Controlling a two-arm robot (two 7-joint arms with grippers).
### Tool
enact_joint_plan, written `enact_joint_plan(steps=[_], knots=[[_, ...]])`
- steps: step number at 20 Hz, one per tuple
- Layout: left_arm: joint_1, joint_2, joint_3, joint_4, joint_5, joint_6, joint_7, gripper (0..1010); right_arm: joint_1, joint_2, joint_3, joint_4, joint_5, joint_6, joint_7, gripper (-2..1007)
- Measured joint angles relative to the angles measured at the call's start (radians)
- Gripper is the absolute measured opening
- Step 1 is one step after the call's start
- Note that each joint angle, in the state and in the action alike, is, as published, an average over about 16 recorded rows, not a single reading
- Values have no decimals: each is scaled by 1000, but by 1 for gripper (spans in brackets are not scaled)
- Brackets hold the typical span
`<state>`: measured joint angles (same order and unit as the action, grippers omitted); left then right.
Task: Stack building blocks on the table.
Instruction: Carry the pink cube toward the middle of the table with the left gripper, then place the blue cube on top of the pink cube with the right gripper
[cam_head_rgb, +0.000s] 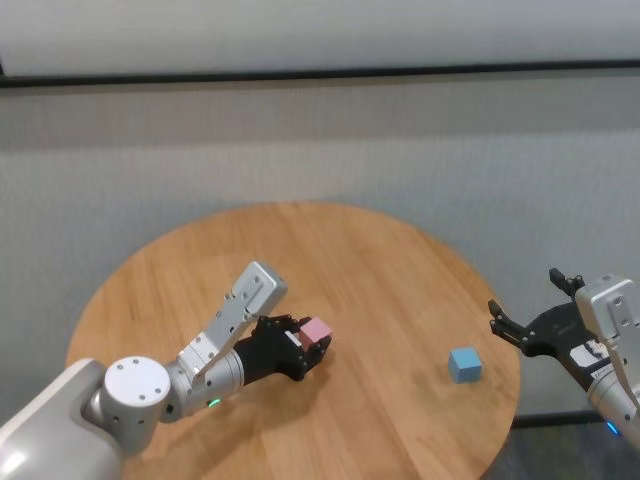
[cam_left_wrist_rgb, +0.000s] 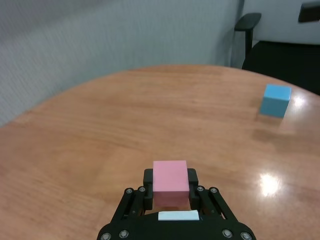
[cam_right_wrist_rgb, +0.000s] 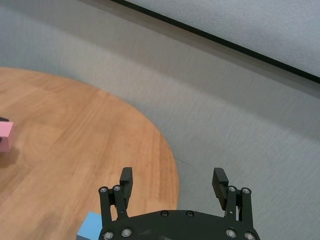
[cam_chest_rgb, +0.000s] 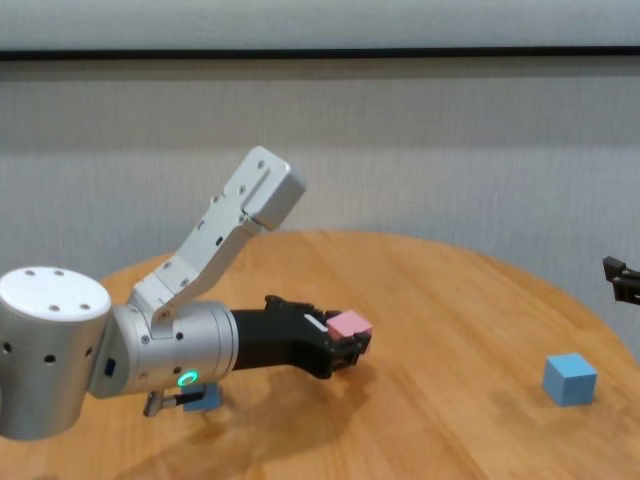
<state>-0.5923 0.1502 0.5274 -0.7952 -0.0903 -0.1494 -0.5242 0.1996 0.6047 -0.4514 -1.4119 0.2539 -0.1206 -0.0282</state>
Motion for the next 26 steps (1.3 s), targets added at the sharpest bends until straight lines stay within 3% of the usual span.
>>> enact_joint_plan(steps=[7,15,21,26], knots=[[-14,-9,0,43,15,-5,2,397,0,0,0,0,0,0,0,1005],[-18,-10,-4,51,27,3,4,432,0,0,0,0,0,0,0,1005],[-18,-6,-9,42,33,14,6,544,0,0,0,0,0,0,0,1005],[-6,7,-20,2,28,22,7,689,0,0,0,0,0,0,0,1005]])
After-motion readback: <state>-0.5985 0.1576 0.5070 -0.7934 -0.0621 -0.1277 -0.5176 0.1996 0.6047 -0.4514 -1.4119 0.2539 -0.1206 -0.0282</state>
